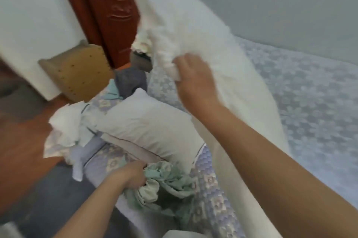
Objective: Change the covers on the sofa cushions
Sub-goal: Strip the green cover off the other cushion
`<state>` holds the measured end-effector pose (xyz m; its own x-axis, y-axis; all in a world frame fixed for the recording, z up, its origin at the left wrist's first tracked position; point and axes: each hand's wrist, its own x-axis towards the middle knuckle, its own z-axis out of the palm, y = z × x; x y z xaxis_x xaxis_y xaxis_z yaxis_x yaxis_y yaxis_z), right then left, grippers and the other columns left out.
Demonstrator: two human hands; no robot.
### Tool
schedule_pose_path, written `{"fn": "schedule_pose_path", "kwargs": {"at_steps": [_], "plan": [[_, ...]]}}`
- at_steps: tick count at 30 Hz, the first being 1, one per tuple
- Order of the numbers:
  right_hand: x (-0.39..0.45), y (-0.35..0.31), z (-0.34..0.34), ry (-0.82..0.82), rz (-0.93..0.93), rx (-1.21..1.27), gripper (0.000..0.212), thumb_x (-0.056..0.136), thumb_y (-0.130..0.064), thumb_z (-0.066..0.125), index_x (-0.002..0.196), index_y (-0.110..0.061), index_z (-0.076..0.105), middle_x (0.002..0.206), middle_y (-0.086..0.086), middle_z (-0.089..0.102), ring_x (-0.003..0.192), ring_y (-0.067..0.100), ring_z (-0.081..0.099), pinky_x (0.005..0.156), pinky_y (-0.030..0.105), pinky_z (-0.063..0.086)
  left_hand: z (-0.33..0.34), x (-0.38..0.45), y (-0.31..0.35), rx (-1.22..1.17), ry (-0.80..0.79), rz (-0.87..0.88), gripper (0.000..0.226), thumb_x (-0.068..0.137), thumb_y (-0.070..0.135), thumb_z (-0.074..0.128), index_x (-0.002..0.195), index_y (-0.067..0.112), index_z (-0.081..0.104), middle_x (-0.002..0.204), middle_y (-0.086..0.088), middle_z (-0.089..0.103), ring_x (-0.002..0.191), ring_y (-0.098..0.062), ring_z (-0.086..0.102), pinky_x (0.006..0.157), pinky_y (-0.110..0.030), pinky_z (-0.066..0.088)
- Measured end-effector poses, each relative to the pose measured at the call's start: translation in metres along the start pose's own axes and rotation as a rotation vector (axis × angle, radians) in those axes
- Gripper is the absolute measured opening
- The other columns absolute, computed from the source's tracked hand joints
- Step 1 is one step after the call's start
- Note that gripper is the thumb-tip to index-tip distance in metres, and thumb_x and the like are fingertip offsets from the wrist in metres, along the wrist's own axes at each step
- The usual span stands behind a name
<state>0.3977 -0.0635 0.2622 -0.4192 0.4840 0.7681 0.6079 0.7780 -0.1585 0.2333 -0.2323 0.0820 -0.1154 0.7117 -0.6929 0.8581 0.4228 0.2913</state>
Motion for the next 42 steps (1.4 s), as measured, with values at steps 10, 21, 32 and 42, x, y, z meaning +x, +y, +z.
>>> {"fn": "schedule_pose_path", "kwargs": {"at_steps": [10,21,32,42], "plan": [[-0.192,0.094,0.061,-1.294,0.486,-0.145,0.07,0.104,-0.046,0.041,0.161,-0.026,0.006,0.168,0.01,0.001,0.154,0.033,0.005,0.124,0.04,0.01,-0.004,-0.028,-0.015,0.13,-0.031,0.1,0.054,0.088,0.009,0.052,0.136,0.032,0.056,0.138,0.005,0.059,0.119,-0.019,0.058,0.095,-0.029,0.049],[-0.235,0.11,-0.102,-0.853,1.242,0.715,0.057,0.098,-0.057,0.052,0.149,-0.032,0.045,0.154,-0.012,0.042,0.136,0.009,0.042,0.113,0.033,0.035,-0.037,-0.044,0.189,0.291,-0.135,0.768,0.021,0.079,0.022,0.075,0.087,0.027,0.056,0.089,0.013,0.06,0.078,-0.003,0.055,0.063,-0.021,0.039],[-0.269,0.089,-0.275,-0.735,1.164,1.15,0.066,0.095,-0.038,0.059,0.154,-0.021,0.034,0.141,0.009,0.057,0.118,0.031,0.062,0.1,0.043,0.049,-0.002,-0.048,0.322,-0.065,0.871,1.201,0.018,0.078,0.006,0.055,0.076,0.016,0.04,0.084,0.001,0.042,0.063,-0.021,0.038,0.049,-0.04,0.034],[-0.267,0.103,-0.254,-0.313,1.244,0.809,0.037,0.096,-0.022,0.067,0.133,-0.022,0.061,0.128,-0.005,0.068,0.119,0.015,0.064,0.103,0.038,0.05,0.005,-0.058,0.335,-0.617,-0.032,1.174,0.026,0.091,0.009,0.047,0.074,0.028,0.046,0.07,0.009,0.045,0.063,-0.005,0.039,0.06,-0.025,0.034]]}}
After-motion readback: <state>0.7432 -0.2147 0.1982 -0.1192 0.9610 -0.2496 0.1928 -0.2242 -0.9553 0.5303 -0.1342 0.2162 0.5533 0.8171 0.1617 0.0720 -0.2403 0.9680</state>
